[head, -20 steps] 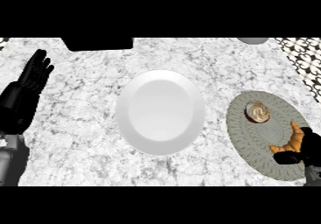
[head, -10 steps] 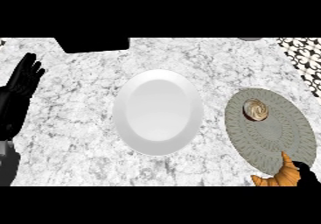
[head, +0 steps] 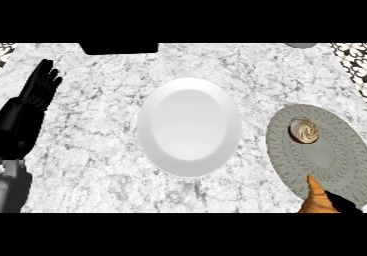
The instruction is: Pick the croissant from the placemat and place it in the plate
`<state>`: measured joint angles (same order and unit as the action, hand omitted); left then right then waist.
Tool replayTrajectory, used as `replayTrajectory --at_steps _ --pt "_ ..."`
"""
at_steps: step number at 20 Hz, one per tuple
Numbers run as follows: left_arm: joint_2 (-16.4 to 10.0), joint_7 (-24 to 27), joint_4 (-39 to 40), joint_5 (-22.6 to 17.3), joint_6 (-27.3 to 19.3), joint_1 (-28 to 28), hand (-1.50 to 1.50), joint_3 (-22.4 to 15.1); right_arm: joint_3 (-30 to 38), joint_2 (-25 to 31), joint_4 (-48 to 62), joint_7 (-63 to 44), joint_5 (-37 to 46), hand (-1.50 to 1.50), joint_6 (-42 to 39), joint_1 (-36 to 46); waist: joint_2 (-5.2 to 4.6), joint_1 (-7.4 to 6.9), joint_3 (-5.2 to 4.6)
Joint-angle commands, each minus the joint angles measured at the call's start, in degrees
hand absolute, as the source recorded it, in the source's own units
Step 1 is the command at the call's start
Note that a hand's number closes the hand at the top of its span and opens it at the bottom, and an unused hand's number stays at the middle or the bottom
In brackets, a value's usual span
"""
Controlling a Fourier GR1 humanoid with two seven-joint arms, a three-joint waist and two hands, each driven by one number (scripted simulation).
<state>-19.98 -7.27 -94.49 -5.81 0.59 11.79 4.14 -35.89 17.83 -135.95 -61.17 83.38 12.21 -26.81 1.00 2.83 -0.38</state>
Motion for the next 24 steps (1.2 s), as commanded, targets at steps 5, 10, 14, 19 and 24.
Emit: replayTrajectory --at_steps 5,10,14,19,24 --pt "1.4 1.3 4.2 1.7 0.5 3.7 0.0 -1.5 -19.3 -17.4 -1.2 -8.0 21.4 1.5 -13.5 10.4 -0.97 -2.27 0.17" --pt "1.6 0.0 1.7 0.3 1.6 3.7 0.0 -1.6 -14.6 -17.6 7.2 -14.8 13.9 1.5 -13.0 23.9 -1.44 -3.85 0.24" --pt "1.1 0.3 0.8 -0.3 2.2 4.5 0.0 -1.2 -11.7 -17.4 8.5 -14.5 8.6 1.5 -11.0 26.2 -1.74 -5.11 0.2" --pt "4.0 1.8 2.0 2.7 0.7 4.5 0.0 -4.6 -4.2 -17.5 13.2 -12.7 0.8 1.5 -8.8 31.7 -2.33 -5.69 0.24" --pt "2.5 2.3 3.2 1.6 1.9 4.5 0.0 -2.4 4.5 -17.7 27.0 -14.9 -6.0 1.5 -6.3 43.5 -2.03 -6.03 0.28"
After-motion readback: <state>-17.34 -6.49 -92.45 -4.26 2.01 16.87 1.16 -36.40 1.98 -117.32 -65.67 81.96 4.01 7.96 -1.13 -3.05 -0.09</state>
